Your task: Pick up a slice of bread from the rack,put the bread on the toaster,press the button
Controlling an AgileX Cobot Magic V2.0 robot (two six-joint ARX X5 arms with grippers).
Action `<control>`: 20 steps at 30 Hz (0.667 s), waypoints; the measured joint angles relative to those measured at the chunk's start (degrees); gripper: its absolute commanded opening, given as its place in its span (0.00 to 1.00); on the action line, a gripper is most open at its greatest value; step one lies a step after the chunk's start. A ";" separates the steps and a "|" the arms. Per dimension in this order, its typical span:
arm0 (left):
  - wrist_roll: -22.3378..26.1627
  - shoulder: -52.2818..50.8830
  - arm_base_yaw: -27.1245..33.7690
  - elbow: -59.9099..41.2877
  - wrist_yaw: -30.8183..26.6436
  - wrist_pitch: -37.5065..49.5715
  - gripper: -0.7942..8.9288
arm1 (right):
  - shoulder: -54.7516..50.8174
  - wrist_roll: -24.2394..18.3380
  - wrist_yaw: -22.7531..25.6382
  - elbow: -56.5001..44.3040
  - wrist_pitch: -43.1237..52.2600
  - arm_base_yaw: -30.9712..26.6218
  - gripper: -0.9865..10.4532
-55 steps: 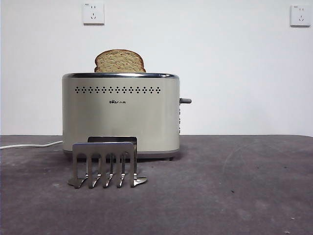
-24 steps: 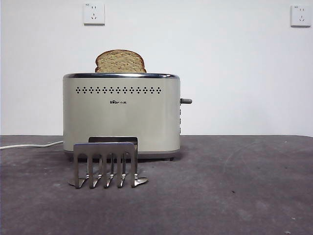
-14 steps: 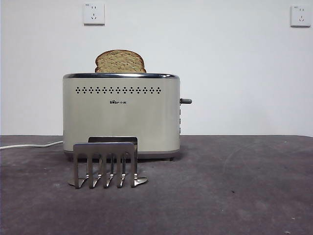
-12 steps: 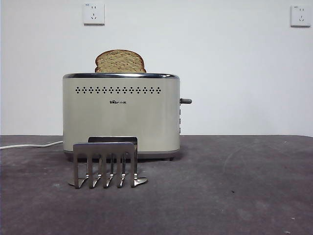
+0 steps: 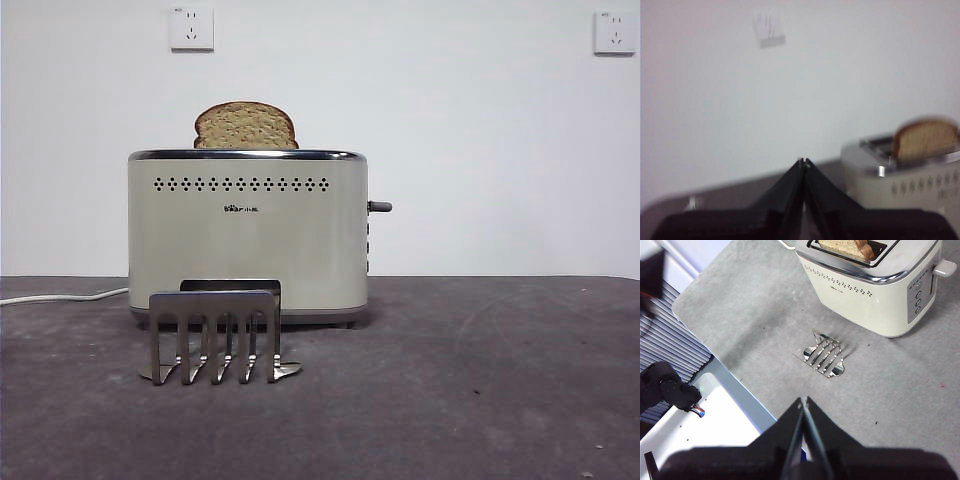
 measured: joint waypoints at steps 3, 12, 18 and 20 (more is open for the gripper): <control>-1.55 -2.56 0.02 -5.51 -2.10 0.00 0.08 | 0.00 0.00 0.00 0.00 0.00 0.00 0.09; -5.90 -6.47 0.02 -15.74 -4.55 -0.02 0.08 | 0.00 0.00 0.00 0.00 0.00 0.00 0.09; -6.71 -8.17 0.02 -16.96 -4.59 -2.38 0.08 | 0.00 0.00 0.00 0.00 0.00 0.00 0.09; -6.86 -8.83 0.02 -16.96 -4.61 -4.57 0.08 | 0.00 0.00 0.00 0.00 0.00 0.00 0.09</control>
